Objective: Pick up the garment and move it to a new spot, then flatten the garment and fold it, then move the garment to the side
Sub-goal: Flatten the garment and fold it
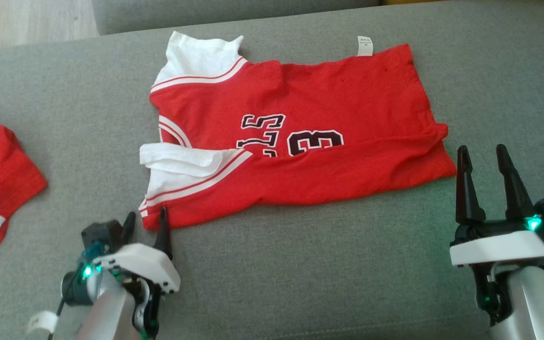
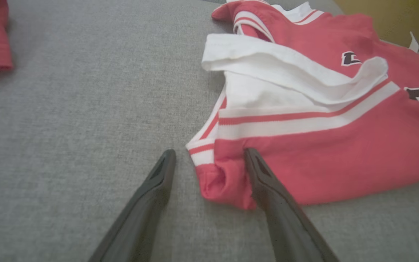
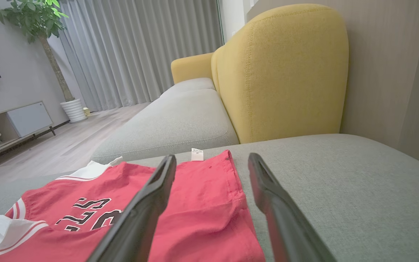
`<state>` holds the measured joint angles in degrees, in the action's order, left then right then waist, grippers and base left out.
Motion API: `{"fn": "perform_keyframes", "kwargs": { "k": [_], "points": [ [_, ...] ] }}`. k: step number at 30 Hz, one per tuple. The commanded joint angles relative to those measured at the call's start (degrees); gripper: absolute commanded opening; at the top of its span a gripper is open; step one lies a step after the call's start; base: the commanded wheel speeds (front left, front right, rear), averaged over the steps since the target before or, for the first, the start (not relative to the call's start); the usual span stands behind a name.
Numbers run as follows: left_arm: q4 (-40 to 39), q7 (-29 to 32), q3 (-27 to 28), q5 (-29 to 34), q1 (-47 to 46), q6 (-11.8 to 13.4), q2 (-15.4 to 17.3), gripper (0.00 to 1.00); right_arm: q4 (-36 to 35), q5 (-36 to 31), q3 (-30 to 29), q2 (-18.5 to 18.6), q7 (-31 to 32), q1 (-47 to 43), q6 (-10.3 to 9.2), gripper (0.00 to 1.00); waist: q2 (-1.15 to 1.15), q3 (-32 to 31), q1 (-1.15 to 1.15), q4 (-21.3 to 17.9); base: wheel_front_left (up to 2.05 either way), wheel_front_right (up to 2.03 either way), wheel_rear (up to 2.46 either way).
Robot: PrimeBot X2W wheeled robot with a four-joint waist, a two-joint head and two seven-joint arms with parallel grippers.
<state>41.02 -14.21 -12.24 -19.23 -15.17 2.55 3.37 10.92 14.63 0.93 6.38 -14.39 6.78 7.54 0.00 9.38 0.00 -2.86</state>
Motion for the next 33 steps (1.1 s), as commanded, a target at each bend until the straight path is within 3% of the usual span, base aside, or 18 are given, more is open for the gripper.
{"fn": "perform_keyframes", "kwargs": {
  "k": [1, 5, 6, 7, 15, 24, 33],
  "points": [
    [-0.6, -0.1, 1.7, 0.1, -2.0, 0.4, 1.2, 1.0, -2.1, 0.4, 1.0, 0.4, -0.6, 2.0, -0.05, 1.0, 0.0, 0.1, 0.0, -0.1, 0.0, 0.0, 0.0],
    [2.3, 1.0, 1.0, -0.2, -3.6, -0.2, 1.1, 1.0, -2.3, 0.5, 0.6, 0.4, -0.6, 2.1, -0.05, 1.0, 0.0, 0.7, 0.0, -0.3, 0.0, 0.0, 0.0],
    [2.8, 1.3, 0.7, -0.4, -3.9, -0.7, 1.0, 0.44, -2.3, 0.5, 0.4, 0.4, -0.6, 2.1, -0.05, 1.0, 0.0, 0.8, 0.0, -0.3, 0.0, 0.0, 0.0],
    [3.2, 1.3, 0.6, -0.5, -4.2, -1.2, 0.9, 0.0, -2.1, 0.5, 0.2, 0.4, -0.6, 2.2, -0.05, 1.0, 0.0, 0.8, 0.0, -0.3, 0.0, 0.0, 0.0],
    [-0.1, -0.6, 1.2, -1.5, -5.3, -2.3, 0.4, 0.0, 3.5, 1.8, -1.9, -0.5, 1.4, 3.2, -0.05, 1.0, 0.0, 0.6, 0.0, 1.5, 0.0, 0.0, 0.0],
    [-17.2, -0.8, 1.3, 0.7, -0.8, -4.7, -0.3, 0.0, 16.3, 1.8, -10.6, -3.0, 12.5, 10.0, -0.05, 1.0, 0.0, 0.9, 0.0, 5.3, 0.0, 0.0, 0.0],
    [-20.3, -0.8, -1.3, 0.6, 0.1, -5.1, -0.5, 0.0, 26.5, -3.0, -15.9, -3.4, 16.5, 16.4, -0.05, 1.0, 0.0, 2.5, 0.0, 6.6, 0.0, 0.0, 0.0]
  ]
}}
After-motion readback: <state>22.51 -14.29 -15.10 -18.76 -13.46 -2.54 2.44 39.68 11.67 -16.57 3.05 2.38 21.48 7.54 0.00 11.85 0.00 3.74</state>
